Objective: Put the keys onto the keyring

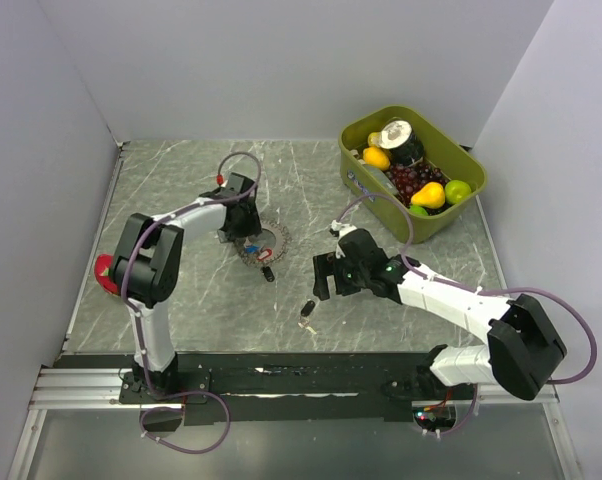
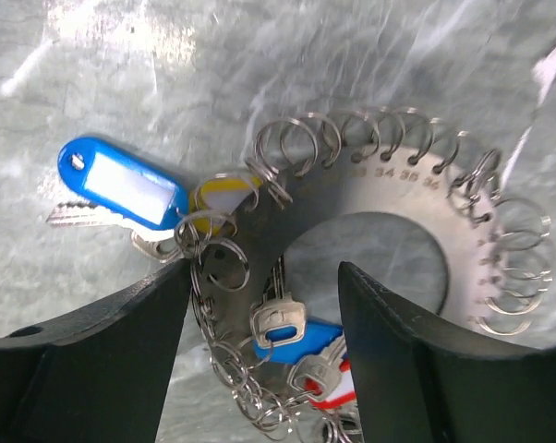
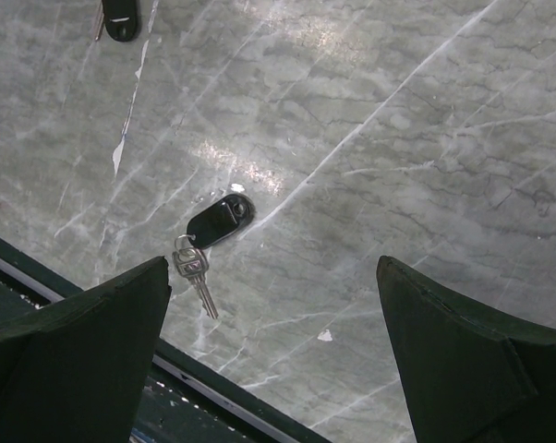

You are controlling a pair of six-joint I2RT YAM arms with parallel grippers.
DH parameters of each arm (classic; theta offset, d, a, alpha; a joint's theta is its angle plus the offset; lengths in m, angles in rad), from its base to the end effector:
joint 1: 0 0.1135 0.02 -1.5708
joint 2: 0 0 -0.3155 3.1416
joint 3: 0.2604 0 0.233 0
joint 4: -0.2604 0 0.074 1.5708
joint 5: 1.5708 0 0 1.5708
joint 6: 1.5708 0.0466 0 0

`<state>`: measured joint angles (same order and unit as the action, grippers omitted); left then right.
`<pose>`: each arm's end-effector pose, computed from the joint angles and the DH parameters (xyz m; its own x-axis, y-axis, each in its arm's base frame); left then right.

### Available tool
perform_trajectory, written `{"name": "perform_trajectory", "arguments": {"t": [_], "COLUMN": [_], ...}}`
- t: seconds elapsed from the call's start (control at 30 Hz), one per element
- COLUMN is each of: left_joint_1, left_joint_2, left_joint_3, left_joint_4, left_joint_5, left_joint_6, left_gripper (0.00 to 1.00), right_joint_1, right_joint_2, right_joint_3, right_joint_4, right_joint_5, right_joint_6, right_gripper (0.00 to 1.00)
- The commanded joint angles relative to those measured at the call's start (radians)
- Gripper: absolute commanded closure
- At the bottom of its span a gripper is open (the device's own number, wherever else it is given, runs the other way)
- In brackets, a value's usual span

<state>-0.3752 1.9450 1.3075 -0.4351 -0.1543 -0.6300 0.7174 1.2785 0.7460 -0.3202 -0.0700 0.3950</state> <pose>0.3835 -0.1433 0.2159 -0.8335 -0.2974 -0.4656 -0.2441 0.9543 -0.1724 0.1733 0.1555 0.2623 -0.7895 -0.1793 -0.5870 -0.4190 0.8564 0.3018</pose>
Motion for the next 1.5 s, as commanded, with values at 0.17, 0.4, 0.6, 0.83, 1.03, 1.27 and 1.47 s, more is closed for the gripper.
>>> {"name": "perform_trajectory", "arguments": {"t": [0.17,0.4,0.6,0.83,1.03,1.27,1.47], "left_joint_1": [-0.117,-0.24,-0.323,-0.361,-0.327,-0.127,0.118], "left_joint_2": [0.06,0.045,-0.039,-0.147,-0.238,-0.412,-0.54], "left_joint_3": [-0.073,-0.145,-0.243,-0.281,-0.165,-0.184,-0.332], "left_joint_4": [-0.212,-0.307,-0.344,-0.381,-0.373,-0.193,-0.012], "left_joint_5": [-0.227,-0.28,-0.226,-0.186,-0.203,0.017,0.341], "left_joint_6": [0.033,-0.007,-0.069,-0.115,-0.094,-0.047,-0.054], "left_gripper": [0.28,0.28,0.28,0.24,0.19,0.19,0.19], "right_joint_1": [0.005,0.007,0.007,0.007,0.005,0.005,0.007], "right_joint_2": [0.035,0.041,0.05,0.05,0.062,0.087,0.127], "right_joint_3": [0.07,0.079,0.089,0.096,0.131,0.173,0.187], "right_joint_4": [0.018,0.02,0.018,0.027,0.018,0.033,0.073], "right_joint_5": [-0.005,-0.01,-0.017,-0.03,-0.031,-0.062,-0.115], "right_joint_6": [-0.024,-0.031,-0.031,-0.033,-0.03,-0.038,-0.041], "right_gripper": [0.0,0.0,0.0,0.0,0.0,0.0,0.02]}}
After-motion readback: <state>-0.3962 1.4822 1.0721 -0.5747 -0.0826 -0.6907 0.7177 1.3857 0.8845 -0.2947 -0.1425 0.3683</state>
